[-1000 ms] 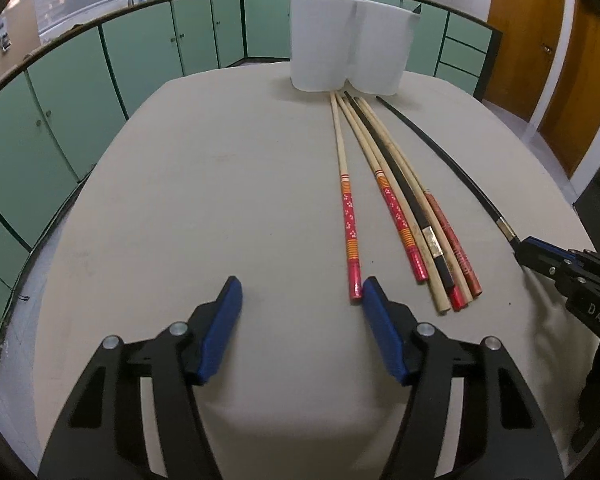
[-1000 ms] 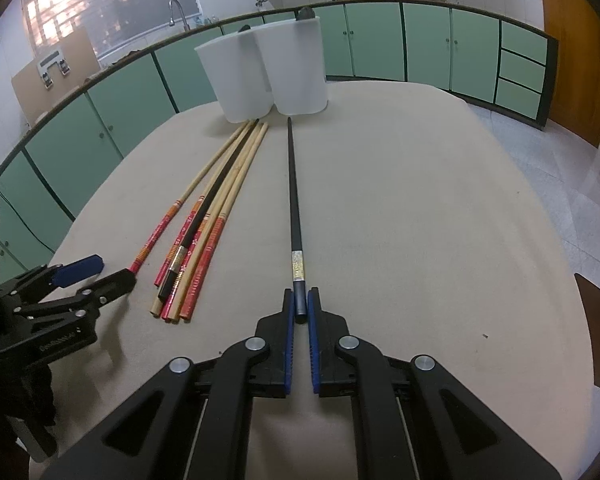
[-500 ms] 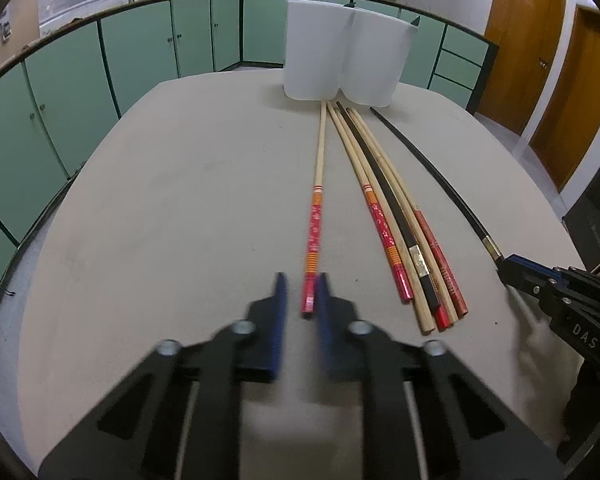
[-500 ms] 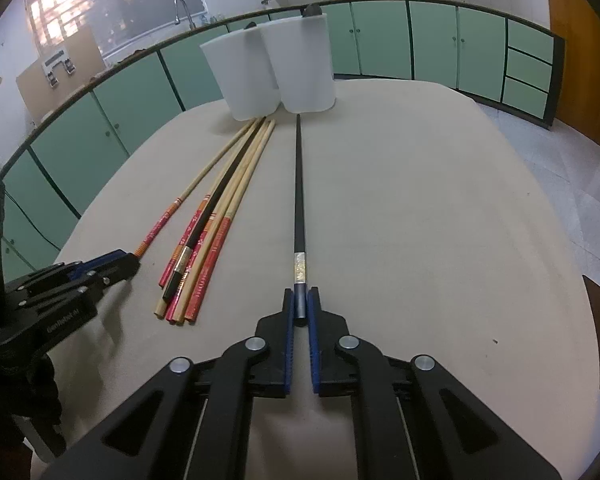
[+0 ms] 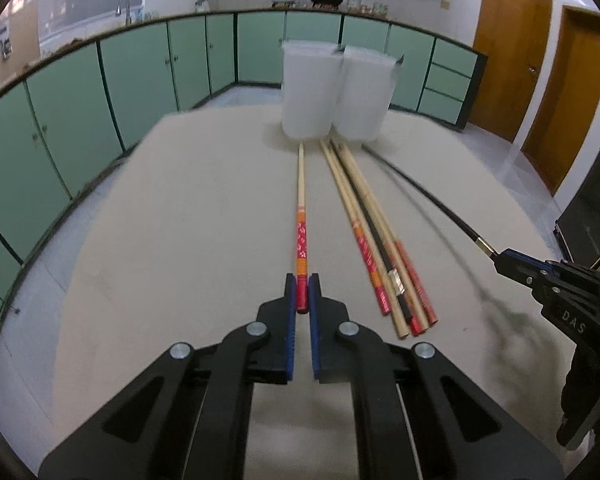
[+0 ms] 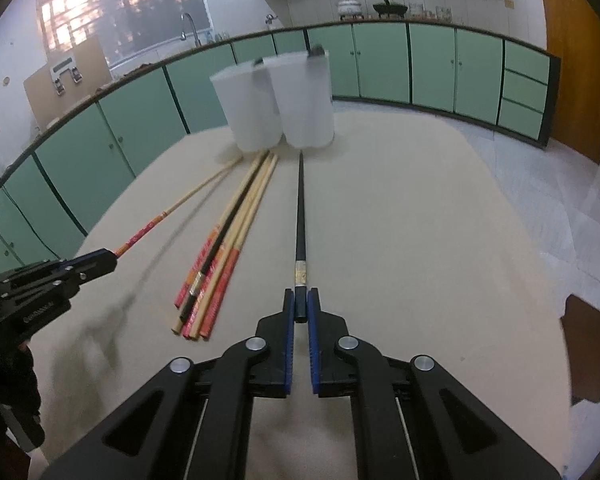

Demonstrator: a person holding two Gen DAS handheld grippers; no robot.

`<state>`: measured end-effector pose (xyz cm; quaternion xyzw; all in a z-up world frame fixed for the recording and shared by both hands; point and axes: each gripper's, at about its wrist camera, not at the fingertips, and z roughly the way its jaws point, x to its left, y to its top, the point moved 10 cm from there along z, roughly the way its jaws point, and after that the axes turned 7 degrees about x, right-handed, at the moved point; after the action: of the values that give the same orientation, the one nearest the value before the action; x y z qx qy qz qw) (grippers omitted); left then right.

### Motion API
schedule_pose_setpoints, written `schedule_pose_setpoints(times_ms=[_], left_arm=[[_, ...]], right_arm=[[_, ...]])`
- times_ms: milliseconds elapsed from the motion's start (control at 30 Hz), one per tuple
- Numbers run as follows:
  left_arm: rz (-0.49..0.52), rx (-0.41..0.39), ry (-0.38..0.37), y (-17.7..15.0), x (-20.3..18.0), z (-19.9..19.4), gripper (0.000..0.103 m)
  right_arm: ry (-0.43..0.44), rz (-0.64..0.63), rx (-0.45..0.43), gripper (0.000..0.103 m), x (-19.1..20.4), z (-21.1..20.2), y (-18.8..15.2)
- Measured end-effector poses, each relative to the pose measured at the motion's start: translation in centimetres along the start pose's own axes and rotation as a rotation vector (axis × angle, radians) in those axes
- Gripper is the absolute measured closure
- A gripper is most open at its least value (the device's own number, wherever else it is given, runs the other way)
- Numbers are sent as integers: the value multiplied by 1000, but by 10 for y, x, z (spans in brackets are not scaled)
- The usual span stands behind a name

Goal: Organize utensils
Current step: 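Grasp a red-patterned wooden chopstick with the left gripper, then lift the black chopstick with the right gripper while the left lifts the red chopstick into the holder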

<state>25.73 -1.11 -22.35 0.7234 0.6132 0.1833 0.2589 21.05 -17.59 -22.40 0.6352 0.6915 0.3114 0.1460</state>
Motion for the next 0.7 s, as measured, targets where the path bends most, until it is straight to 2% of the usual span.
schedule_pose_setpoints(times_ms=[433,700], left_arm=[[22,-190,-5,66,4,-70,98],[68,-258,-20,109,-6,-86,98]], right_arm=[[-3,-45,-149,97,0,-63,64],[0,-97,-197,97,6,-84,109]])
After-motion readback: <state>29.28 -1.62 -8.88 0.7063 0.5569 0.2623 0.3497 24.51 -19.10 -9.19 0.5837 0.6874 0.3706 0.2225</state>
